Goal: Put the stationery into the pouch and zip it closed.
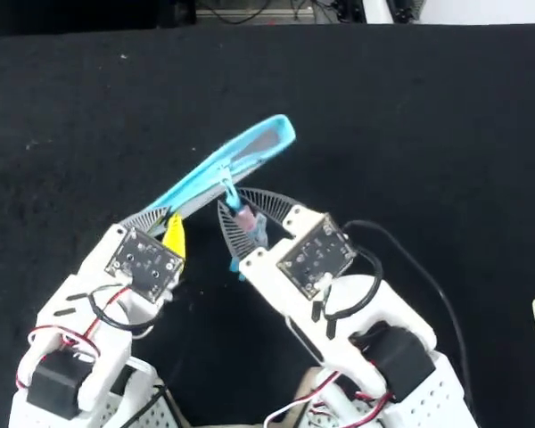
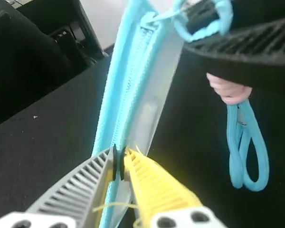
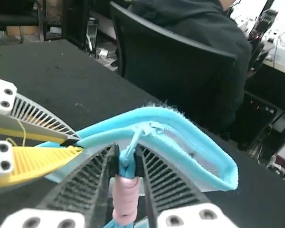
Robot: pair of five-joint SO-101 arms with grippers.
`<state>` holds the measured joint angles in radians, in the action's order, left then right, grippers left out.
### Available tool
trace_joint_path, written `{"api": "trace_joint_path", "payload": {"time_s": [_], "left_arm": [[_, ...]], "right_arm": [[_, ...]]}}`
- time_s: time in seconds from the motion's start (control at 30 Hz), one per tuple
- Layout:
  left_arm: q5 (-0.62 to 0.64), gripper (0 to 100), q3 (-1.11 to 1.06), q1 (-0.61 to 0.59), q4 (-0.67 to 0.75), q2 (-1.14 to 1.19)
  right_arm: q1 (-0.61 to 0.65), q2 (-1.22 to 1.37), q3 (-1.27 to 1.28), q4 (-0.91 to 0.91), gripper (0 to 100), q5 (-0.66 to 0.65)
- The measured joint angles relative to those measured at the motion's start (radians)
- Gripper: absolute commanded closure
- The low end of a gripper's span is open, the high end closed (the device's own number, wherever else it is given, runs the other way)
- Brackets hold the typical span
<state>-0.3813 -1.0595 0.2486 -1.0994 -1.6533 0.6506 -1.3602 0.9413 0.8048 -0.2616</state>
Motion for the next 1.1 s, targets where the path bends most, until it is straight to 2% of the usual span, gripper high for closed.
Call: {"api": "trace_joint_path", "payload": {"time_s": [0.13, 0.3, 0.53, 0.87, 1.1], "left_arm": [[-0.005, 80, 0.011, 0.000, -0.046, -0.002], [-0.005, 80, 0.011, -0.002, -0.046, 0.003], [-0.005, 80, 0.011, -0.008, 0.025, 0.003], [-0.014, 80, -0.014, -0.008, 0.270, 0.026], [-0.014, 80, -0.118, -0.009, 0.301, 0.028]], "right_arm": [[0.000, 0.000, 0.000, 0.037, 98.8, 0.000], [0.000, -0.002, 0.000, 0.044, 98.8, 0.000], [0.000, -0.002, 0.000, 0.044, 98.8, 0.000], [0.000, -0.002, -0.002, 0.044, 98.8, 0.000], [0.000, -0.002, -0.002, 0.044, 98.8, 0.000]]}}
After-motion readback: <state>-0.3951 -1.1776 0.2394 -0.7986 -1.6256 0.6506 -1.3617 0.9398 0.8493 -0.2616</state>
